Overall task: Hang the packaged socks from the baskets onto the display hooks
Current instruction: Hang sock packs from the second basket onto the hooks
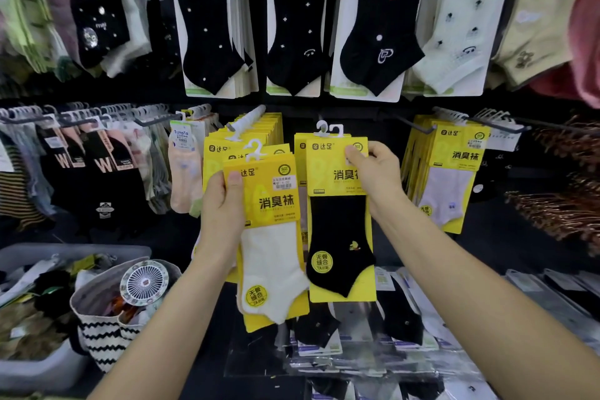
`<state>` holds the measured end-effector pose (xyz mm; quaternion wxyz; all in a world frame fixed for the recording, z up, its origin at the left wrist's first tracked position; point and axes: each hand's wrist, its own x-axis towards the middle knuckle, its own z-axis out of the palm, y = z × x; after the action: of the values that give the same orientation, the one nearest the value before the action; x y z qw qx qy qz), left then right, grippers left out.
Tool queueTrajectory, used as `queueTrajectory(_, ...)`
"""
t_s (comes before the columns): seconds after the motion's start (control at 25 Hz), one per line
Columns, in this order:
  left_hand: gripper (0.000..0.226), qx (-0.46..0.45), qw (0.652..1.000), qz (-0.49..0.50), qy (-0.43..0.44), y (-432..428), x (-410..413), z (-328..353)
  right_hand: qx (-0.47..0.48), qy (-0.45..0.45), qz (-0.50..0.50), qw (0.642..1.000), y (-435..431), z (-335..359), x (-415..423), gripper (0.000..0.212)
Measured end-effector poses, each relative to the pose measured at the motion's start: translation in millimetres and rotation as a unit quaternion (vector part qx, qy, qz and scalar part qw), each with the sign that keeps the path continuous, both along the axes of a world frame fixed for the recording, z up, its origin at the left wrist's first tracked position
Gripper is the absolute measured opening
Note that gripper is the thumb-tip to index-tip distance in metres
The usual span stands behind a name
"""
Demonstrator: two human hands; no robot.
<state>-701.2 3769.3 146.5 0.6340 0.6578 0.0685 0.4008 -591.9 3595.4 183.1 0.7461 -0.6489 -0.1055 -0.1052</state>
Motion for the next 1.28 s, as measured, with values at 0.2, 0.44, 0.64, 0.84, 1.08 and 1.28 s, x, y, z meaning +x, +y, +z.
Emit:
queueTrajectory(0.2,0.021,0.044,0.999,-0.001,-0.008,0,-2,0,-0.027,-0.006,-0.026,0.999,15,1,9,0.007)
queueTrajectory(0.44,0.029,0.035,0.999,-0.011,-0.014,-5,0,-1,-0.061,-0.050,-0.016,0.997,12,2,11,0.010)
queueTrajectory(0.64,0.027,0.051,0.999,0.001,-0.007,-1,-2,-1,-0.130,-0.064,-0.034,0.989,13,1,17,0.007)
queueTrajectory(0.84,0.020,0.042,0.999,-0.007,-0.007,-7,-1,-2,-0.145,-0.043,-0.019,0.988,19,-5,22,0.011)
queueTrajectory(1.08,0.017,0.014,0.999,-0.029,0.012,-15,4,-1,-0.179,-0.033,-0.077,0.980,9,-8,15,0.033)
queueTrajectory(1.28,0.016,0.042,0.998,-0.034,0.010,-28,14,1,-0.142,-0.123,0.038,0.981,7,-17,-22,0.031)
